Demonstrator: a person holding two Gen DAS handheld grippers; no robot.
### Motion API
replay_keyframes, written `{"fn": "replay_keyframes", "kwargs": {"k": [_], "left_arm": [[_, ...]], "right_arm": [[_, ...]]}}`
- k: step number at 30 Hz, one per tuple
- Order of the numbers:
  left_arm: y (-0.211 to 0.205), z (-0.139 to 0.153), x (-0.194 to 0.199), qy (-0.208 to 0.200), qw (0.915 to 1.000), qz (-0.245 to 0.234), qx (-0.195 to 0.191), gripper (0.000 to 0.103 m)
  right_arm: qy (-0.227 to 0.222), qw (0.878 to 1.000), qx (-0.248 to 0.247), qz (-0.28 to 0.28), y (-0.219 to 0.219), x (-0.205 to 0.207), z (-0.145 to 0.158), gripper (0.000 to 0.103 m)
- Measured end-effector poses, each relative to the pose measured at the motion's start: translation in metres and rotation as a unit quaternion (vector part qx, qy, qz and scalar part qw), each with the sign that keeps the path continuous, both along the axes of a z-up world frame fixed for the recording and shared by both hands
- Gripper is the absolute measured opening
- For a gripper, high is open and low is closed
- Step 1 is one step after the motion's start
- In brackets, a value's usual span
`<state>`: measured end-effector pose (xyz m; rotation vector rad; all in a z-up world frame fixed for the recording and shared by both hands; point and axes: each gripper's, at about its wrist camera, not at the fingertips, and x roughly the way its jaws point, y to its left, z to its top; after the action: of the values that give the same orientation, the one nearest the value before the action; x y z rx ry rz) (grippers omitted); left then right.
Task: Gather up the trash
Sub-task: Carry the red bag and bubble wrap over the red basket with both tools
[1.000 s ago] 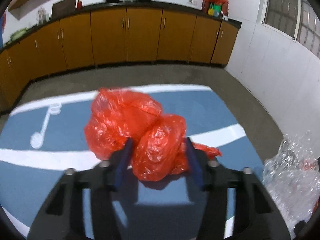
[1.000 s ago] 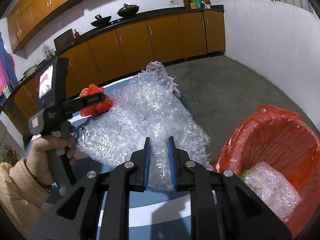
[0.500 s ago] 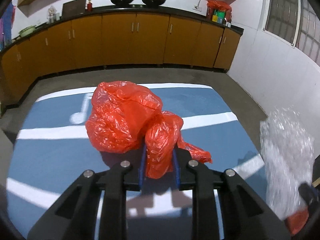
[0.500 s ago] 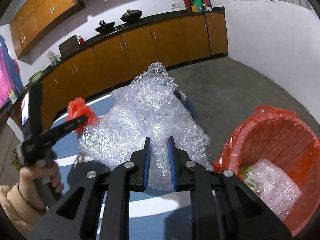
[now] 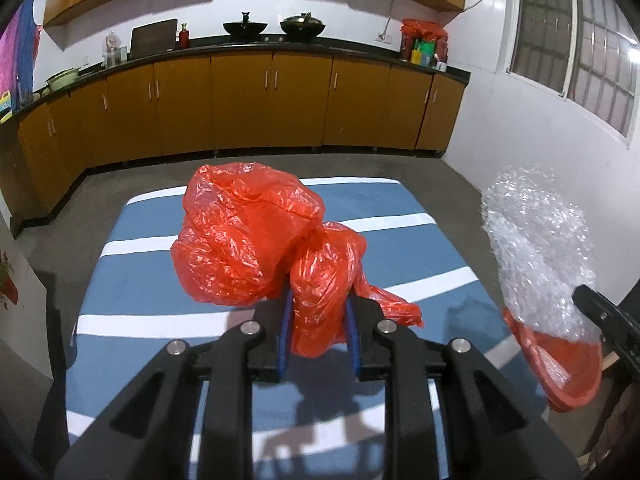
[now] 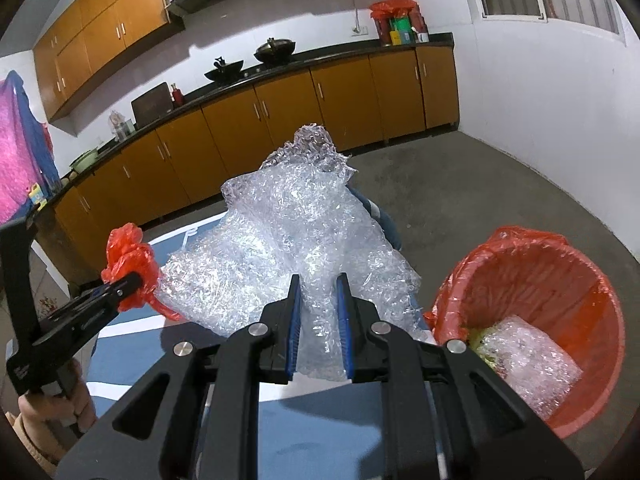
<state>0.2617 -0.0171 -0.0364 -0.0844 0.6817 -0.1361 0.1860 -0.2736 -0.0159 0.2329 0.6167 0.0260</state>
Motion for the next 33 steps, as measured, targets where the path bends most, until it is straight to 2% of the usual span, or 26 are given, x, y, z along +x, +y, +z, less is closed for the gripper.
{"fn": "replay_keyframes", "kwargs": {"k": [6,13,25,33], "left_arm": [[-0.005,0.013,-0.028,-0.009,0.9997,-0.02,-0.009,0.023],[-0.025,0.024,-0.043,-0.018,0.9986,-0.047,-0.012,0.023],[-0.081,0.028,-0.049,-0.02,0.9928,-0.116,-0.024,0.023],[-0.124,0.024,-0.044,-0.016,0.985,-0.168,-0.039,0.023]], "right_arm": [[-0.005,1.0,0.006,-0.012,-0.01,-0.015,0.007,0.018],[-0.007,0.999,0.013,-0.04,-0.03,-0.029,0.011,0.018],[0.003,0.993,0.022,-0.116,-0.079,-0.045,0.003,0.018],[0.009,0.986,0.02,-0.168,-0.109,-0.059,-0.005,0.018]]}}
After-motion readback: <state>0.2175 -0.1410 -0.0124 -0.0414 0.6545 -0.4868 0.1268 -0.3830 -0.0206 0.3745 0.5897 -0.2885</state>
